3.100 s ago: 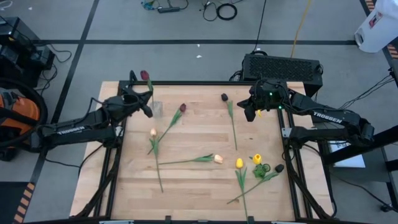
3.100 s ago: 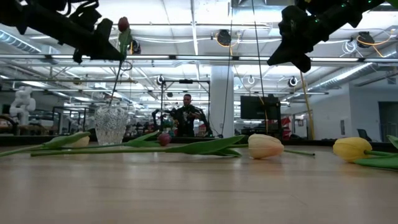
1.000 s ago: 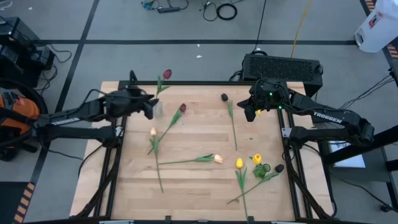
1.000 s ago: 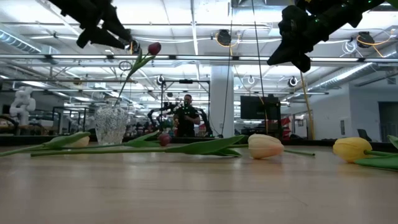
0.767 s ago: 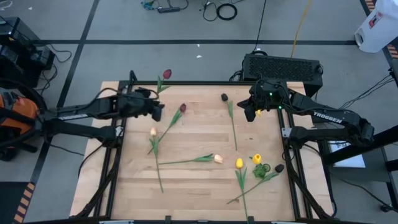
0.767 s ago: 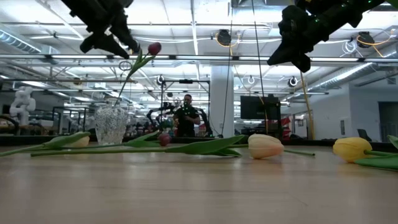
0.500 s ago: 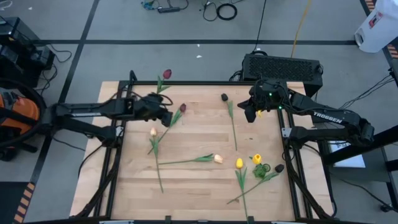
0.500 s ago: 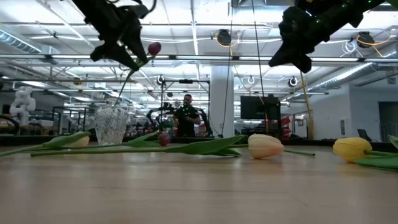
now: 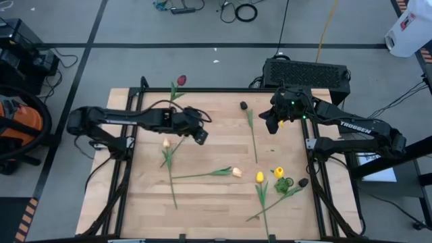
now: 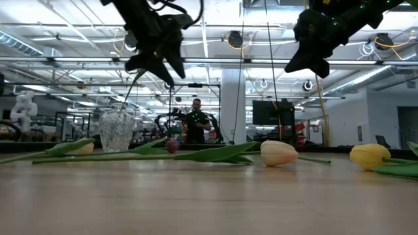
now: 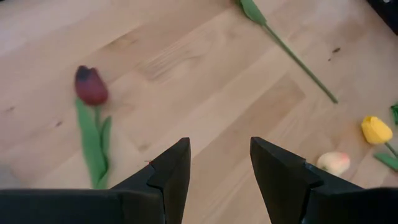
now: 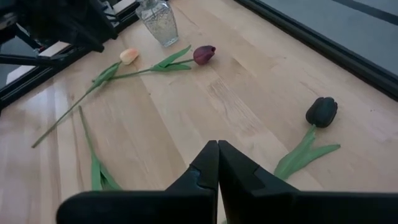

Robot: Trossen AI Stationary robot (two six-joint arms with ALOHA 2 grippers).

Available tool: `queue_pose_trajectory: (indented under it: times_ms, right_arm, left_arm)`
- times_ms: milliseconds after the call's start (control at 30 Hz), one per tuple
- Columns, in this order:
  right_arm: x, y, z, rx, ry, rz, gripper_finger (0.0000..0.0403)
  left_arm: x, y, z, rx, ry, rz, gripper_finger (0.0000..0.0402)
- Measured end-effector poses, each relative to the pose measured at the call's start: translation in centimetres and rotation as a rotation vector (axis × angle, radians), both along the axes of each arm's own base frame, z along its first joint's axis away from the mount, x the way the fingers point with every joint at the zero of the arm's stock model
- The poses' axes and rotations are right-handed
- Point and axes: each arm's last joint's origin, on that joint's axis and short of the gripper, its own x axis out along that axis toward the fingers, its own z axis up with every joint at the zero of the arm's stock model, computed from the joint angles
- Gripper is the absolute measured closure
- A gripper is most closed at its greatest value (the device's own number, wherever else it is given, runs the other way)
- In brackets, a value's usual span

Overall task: Sort flowers into vase by color
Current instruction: Put the top black flower into the transparent vase

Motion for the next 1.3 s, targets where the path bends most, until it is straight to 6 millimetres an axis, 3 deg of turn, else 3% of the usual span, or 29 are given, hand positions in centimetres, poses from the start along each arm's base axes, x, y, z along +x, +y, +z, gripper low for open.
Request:
queue_pose_trajectory:
  times_ms: [200,467,800,1000,1300]
  right_arm:
    - [-0.2,0.1,-0.3,0.015,0.033,0.001,0.0403]
    - [-0.2,0.1,-0.3,0.04,0.028,-0.021,0.0403]
    - [2.1,-0.9,-2.2,0.047,0.097,-0.047,0.0403]
    - [3.4,-1.8,-4.2,0.136,0.187,-0.112,0.0403]
    - [6.1,-3.5,-2.6,0.12,0.3,-0.152,0.0403]
  left_arm:
    - [2.0,0.2,0.1,-0.001,0.018,0.0,0.0226]
    - [2.2,0.0,0.2,-0.03,0.013,0.023,0.0226]
    - [0.5,-1.8,2.3,0.132,0.015,-0.046,0.0226]
    - [-1.4,-1.8,2.1,0.156,-0.004,-0.015,0.0226]
    - [-3.7,-1.8,0.3,0.11,-0.097,0.055,0.0226]
